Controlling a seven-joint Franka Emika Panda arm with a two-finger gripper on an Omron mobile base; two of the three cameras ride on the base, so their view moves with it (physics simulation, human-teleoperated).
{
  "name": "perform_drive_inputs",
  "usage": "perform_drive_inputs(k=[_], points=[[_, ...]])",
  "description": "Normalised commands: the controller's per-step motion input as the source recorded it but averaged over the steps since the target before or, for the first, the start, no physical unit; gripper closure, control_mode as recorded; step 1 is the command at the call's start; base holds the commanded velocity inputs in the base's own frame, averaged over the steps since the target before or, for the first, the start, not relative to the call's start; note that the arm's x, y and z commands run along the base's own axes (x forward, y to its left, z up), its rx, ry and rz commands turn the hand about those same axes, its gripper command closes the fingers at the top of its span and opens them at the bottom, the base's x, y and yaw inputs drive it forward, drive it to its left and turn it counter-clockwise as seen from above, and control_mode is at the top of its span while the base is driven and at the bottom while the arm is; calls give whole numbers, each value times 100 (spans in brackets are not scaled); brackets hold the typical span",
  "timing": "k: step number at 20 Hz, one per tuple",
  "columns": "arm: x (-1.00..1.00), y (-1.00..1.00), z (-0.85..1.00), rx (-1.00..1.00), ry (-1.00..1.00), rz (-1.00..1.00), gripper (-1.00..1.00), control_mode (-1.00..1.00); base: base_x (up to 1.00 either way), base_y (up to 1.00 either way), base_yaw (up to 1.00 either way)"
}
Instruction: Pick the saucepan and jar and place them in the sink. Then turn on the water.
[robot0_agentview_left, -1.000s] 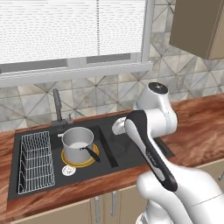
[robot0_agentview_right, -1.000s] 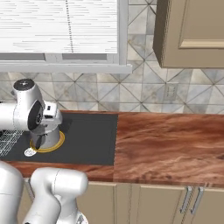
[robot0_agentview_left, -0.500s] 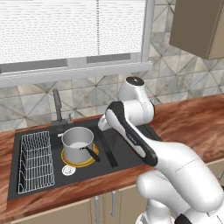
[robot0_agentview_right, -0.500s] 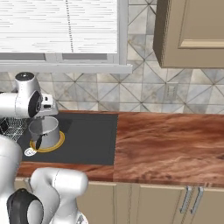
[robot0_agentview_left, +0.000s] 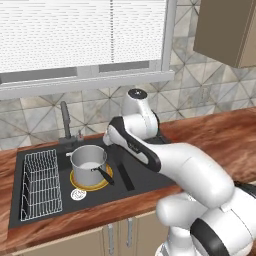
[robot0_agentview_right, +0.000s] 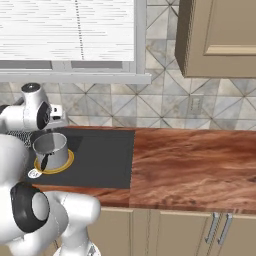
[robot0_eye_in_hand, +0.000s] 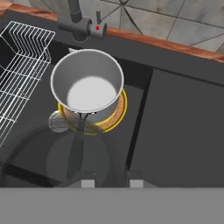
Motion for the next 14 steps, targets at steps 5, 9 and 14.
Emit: perform_drive_inputs(k=[5, 9, 14], points=[[52, 45, -17, 0, 0, 0, 100, -100, 0, 0, 0], [21, 29, -1, 0, 8, 0, 100, -100, 0, 0, 0], [37, 4, -6, 0, 15, 0, 100, -100, 0, 0, 0]])
